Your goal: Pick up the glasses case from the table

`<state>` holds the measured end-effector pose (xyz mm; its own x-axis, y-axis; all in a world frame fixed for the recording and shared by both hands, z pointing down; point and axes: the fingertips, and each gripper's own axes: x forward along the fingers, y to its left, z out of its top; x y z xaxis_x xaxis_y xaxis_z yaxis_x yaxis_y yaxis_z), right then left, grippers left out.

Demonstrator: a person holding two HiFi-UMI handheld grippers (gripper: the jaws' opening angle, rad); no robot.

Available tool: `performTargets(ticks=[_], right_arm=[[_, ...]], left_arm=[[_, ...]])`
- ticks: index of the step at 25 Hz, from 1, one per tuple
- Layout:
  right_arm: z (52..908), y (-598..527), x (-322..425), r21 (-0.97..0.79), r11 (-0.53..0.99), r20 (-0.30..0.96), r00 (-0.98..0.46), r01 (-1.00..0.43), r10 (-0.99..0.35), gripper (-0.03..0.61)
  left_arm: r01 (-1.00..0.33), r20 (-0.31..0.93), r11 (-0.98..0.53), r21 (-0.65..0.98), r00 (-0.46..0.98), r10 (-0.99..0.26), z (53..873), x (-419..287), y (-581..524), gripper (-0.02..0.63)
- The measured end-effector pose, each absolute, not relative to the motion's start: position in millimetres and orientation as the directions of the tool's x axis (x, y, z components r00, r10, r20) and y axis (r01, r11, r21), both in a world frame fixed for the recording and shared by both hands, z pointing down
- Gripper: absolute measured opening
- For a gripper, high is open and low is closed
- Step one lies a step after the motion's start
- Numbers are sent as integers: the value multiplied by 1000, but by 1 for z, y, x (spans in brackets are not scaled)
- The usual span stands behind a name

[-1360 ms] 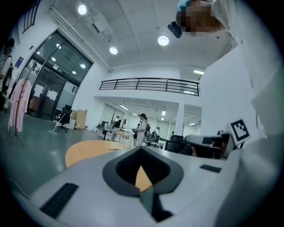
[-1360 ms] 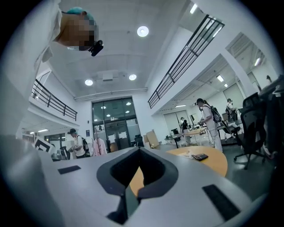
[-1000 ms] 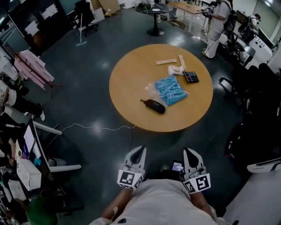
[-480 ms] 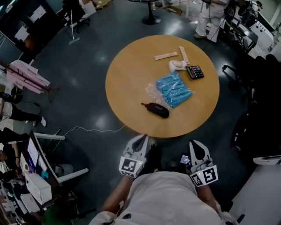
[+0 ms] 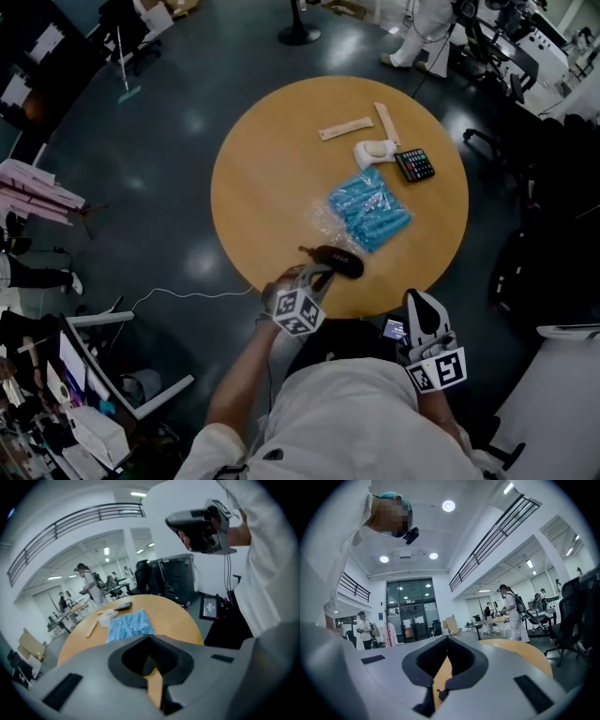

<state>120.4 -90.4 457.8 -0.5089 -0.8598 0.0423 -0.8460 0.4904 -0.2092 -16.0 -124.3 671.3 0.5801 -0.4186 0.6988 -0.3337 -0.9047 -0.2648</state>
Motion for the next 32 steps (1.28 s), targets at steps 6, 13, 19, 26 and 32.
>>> performTargets(ticks=[6,13,19,26,32], right_arm=[[470,-113,117,-244,513,72,-543,-823,-837,15],[488,-130,133,-294,488,103,-535,-822,-838,15],[506,-135,154,-325,446,139,-508,-834,-850,17],[511,-140,161,-334,437,142,-503,-835,-853,17],[501,-138,152,-322,472,119,-529,-821,-840,16]], left_arm=[[-87,888,-990,-114,437,-141,749,9,-150,111],[183,989,-983,17,138,43,825,5,-159,267],[281,988,-948,148,5,156,862,8,-143,328],[288,995,-954,80,41,96,880,13,-148,347],[49,976,-999,18,216,28,852,14,-153,345]])
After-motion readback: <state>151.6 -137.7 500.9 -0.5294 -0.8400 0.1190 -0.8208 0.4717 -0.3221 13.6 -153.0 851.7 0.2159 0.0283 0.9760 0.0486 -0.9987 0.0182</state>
